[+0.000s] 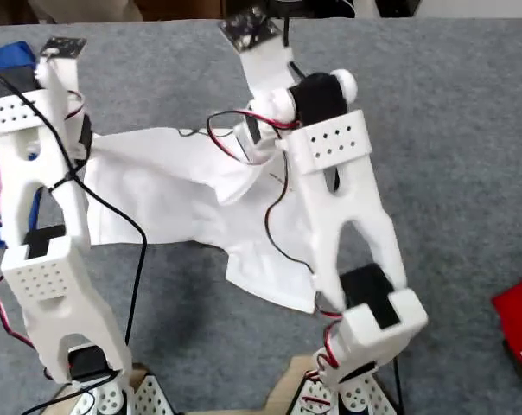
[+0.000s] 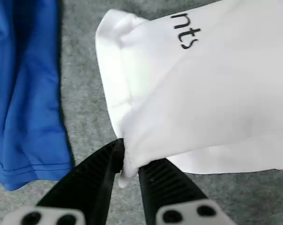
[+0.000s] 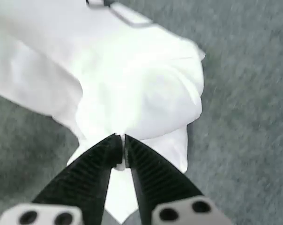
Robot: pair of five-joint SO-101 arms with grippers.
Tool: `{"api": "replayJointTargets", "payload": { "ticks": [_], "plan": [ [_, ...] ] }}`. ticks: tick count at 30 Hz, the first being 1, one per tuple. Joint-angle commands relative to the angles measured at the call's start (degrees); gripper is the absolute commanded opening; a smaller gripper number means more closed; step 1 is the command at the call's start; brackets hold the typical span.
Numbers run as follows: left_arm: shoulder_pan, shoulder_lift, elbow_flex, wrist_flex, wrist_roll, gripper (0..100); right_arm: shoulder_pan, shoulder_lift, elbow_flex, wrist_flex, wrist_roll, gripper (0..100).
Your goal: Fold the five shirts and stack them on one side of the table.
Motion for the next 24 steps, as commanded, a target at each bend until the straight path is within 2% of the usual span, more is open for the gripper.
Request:
{"api": "replayJointTargets", "payload": {
  "ticks": [1, 4, 8, 14, 18, 24],
  "plan": [
    [-1.8, -1.0, -1.3, 0.6, -0.1, 2, 3.6, -6.5, 1.7, -1.1, -0.6, 0.5],
    [-1.9, -1.0, -6.0, 0.6, 5.6, 2, 7.1, -8.3, -3.5, -2.9, -0.4, 0.5],
    [-2.0, -1.5, -15.5, 0.6, 10.4, 2, 8.2, -10.3, -14.8, -3.0, -0.3, 0.5],
    [-1.3, -11.6, -19.9, 0.6, 10.8, 2, 8.4, -10.9, -30.3, -2.8, -0.3, 0.5],
    [0.1, -21.0, -15.1, 0.7, 10.6, 2, 8.4, -10.9, -39.6, -4.0, -0.2, 0.5],
    [1.7, -40.0, 0.4, 0.7, 7.0, 2, 8.4, -10.9, -55.9, -9.0, 1.6, 0.5]
  ]
}}
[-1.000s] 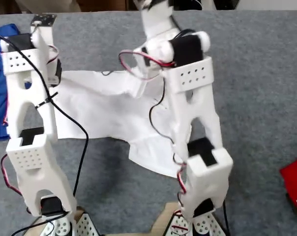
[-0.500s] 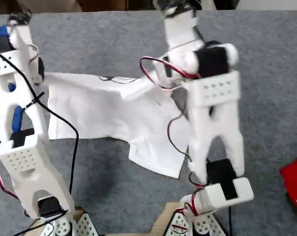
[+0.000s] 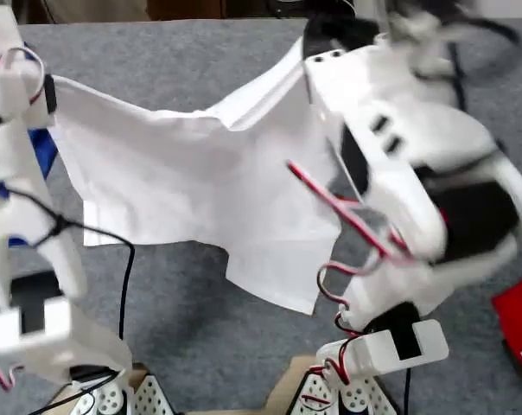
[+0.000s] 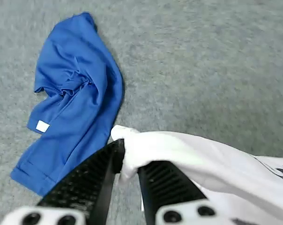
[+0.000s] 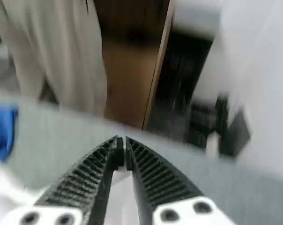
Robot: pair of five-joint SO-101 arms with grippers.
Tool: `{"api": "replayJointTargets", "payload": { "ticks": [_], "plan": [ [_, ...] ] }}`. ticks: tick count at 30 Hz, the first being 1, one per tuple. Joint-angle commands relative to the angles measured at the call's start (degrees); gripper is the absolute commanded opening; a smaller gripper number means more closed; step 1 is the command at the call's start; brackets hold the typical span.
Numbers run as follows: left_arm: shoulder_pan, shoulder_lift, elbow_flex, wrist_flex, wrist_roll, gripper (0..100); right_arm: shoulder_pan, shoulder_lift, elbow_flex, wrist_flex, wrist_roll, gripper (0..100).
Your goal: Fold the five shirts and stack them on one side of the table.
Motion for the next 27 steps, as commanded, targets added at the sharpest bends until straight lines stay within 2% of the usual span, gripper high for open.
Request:
{"api": "replayJointTargets", "payload": {
  "ticks": [1, 5, 12, 16, 19, 22, 27],
  "plan": [
    [0.6, -14.6, 8.4, 0.7, -1.2, 2, 1.2, -3.3, -10.2, -4.1, 3.0, 0.5],
    [0.6, -28.6, 17.4, 0.7, -1.2, 2, 1.2, -3.5, -16.8, -7.5, 8.8, 0.5],
    [0.4, -46.5, 30.0, 0.6, -1.2, 2, 1.2, -10.8, -10.0, -10.0, 12.1, 0.5],
    [0.5, -51.1, 38.1, 0.6, -1.2, 2, 0.8, -13.8, 0.0, -4.1, 11.5, 0.5],
    [0.5, -51.5, 42.5, 0.6, -1.2, 2, 0.5, -14.5, 9.1, 2.5, 5.8, 0.5],
    [0.5, -51.5, 46.5, 0.4, -1.2, 2, -2.1, -14.9, 19.0, 6.5, 1.9, 0.5],
    [0.1, -51.5, 53.4, -4.5, -1.2, 2, -10.1, -17.4, 39.8, 6.4, 1.8, 0.5]
  ]
}}
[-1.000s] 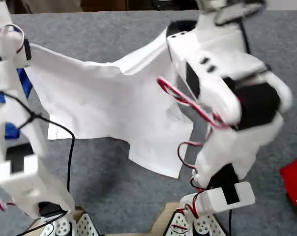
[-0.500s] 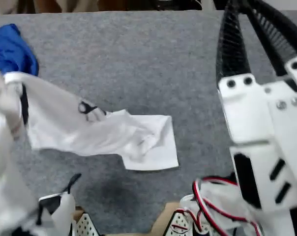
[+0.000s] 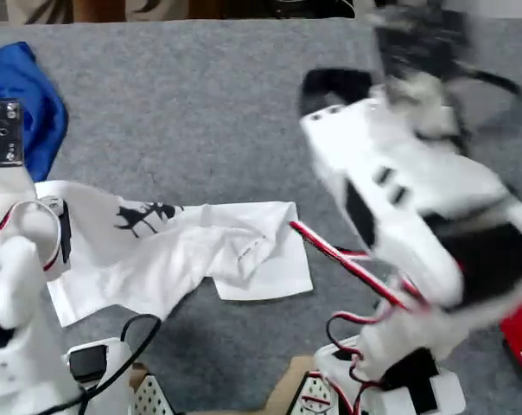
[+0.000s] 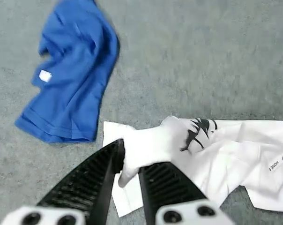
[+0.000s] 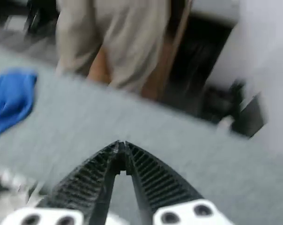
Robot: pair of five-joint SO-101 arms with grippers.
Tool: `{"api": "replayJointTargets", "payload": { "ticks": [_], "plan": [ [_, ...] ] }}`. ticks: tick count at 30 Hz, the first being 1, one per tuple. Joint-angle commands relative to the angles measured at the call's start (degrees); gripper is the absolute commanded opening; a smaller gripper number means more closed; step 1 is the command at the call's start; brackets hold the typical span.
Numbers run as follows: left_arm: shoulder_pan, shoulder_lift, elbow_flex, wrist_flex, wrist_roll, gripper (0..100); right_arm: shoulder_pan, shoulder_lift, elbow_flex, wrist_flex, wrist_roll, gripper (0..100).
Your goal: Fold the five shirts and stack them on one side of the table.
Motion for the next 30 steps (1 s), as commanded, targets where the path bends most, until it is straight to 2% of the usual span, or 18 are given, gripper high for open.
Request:
{"api": "replayJointTargets", "payload": {
  "ticks": [1, 5, 8, 14, 19, 24, 30],
  "plan": [
    [-0.2, -0.5, 4.5, -4.7, -0.4, 2, -6.9, -2.7, 15.6, 0.8, -0.6, 0.5],
    [-2.1, -0.6, 10.7, -9.9, -0.4, 2, -15.4, -4.6, 32.7, 0.6, -0.8, 0.5],
    [-5.6, -0.6, 15.7, -16.9, -0.4, 2, -19.5, -4.7, 42.2, 0.4, -5.6, 1.4],
    [-13.6, -0.6, 26.3, -33.9, -0.4, 2, -21.1, -4.3, 52.7, -6.7, -8.3, 15.0],
    [-17.8, -0.6, 33.9, -46.4, -0.3, 2, -21.5, 3.2, 55.6, -12.8, -8.4, 13.7],
    [-19.9, -0.6, 42.8, -56.9, -0.4, 2, -25.5, 17.0, 54.7, -15.2, -8.4, 11.5],
    [-21.9, -0.6, 49.4, -62.8, -0.4, 2, -27.6, 33.0, 49.2, -12.9, -8.3, 9.8]
  ]
}}
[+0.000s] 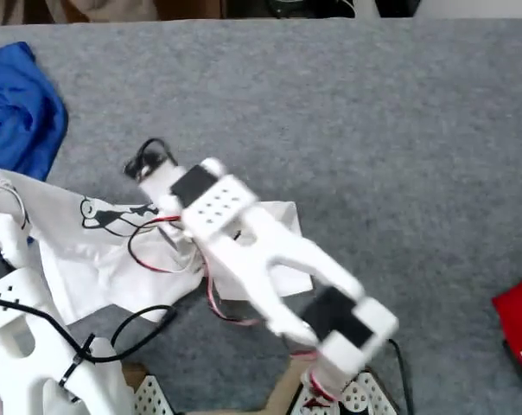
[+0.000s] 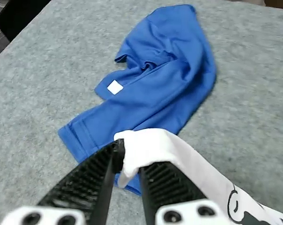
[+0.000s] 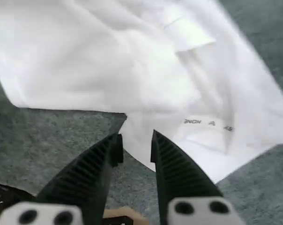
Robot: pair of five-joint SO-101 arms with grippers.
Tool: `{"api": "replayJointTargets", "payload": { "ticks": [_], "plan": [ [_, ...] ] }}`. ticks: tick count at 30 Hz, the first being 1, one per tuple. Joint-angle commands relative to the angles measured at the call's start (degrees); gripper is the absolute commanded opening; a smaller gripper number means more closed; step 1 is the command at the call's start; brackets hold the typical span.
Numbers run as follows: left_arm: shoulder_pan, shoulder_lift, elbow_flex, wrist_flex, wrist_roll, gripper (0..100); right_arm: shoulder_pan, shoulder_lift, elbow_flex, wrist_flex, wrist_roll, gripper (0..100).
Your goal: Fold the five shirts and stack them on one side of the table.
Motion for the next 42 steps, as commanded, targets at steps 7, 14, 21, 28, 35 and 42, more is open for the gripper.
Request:
{"api": "replayJointTargets", "payload": {
  "ticks": [7, 14, 21, 28, 35, 42],
  "plan": [
    [-1.2, -0.7, 3.5, -3.0, -0.3, 2, -0.4, 17.8, -14.6, 3.9, 0.1, 7.3],
    [-1.6, -0.7, 3.2, -3.0, -0.3, 2, 7.3, 24.3, -21.8, 3.9, 0.2, 4.8],
    [-2.5, -0.7, 3.1, -3.0, -0.4, 2, 18.1, 26.2, -31.4, 3.9, 3.5, 4.0],
    [-2.2, -0.7, 3.1, -3.0, -0.4, 2, 19.6, 31.1, -45.7, 3.5, 9.8, 3.7],
    [-2.1, -0.7, 3.5, -3.0, -0.4, 2, 20.4, 40.9, -63.7, 4.0, 13.8, 3.7],
    [-2.2, -0.7, 3.6, -2.5, -0.4, 2, 19.5, 42.0, -76.5, 15.2, 13.5, 3.7]
  ]
}}
